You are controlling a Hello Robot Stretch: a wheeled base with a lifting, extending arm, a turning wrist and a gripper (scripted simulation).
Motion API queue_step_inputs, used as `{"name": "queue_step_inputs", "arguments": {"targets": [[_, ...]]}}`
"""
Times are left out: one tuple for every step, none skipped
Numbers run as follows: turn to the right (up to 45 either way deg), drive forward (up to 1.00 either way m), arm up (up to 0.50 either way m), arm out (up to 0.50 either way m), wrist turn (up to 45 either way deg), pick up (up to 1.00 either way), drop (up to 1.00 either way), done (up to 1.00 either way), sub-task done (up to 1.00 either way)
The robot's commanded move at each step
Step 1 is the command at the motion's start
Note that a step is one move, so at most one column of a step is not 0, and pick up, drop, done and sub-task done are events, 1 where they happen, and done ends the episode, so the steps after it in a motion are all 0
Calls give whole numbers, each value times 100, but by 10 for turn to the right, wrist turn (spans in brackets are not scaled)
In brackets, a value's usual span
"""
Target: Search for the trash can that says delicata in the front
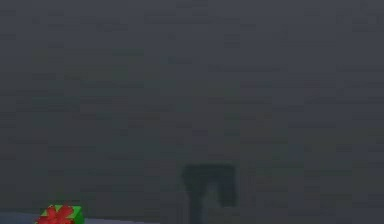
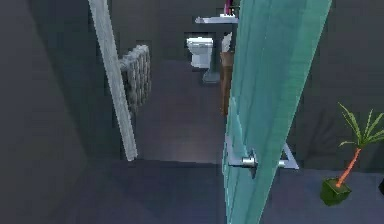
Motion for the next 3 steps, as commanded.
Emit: {"name": "queue_step_inputs", "arguments": {"targets": [[450, 0, 0, 0, 0, 0, 0, 0, 0], [120, 0, 0, 0, 0, 0, 0, 0, 0], [0, 40, 0, 0, 0, 0, 0, 0, 0]]}}
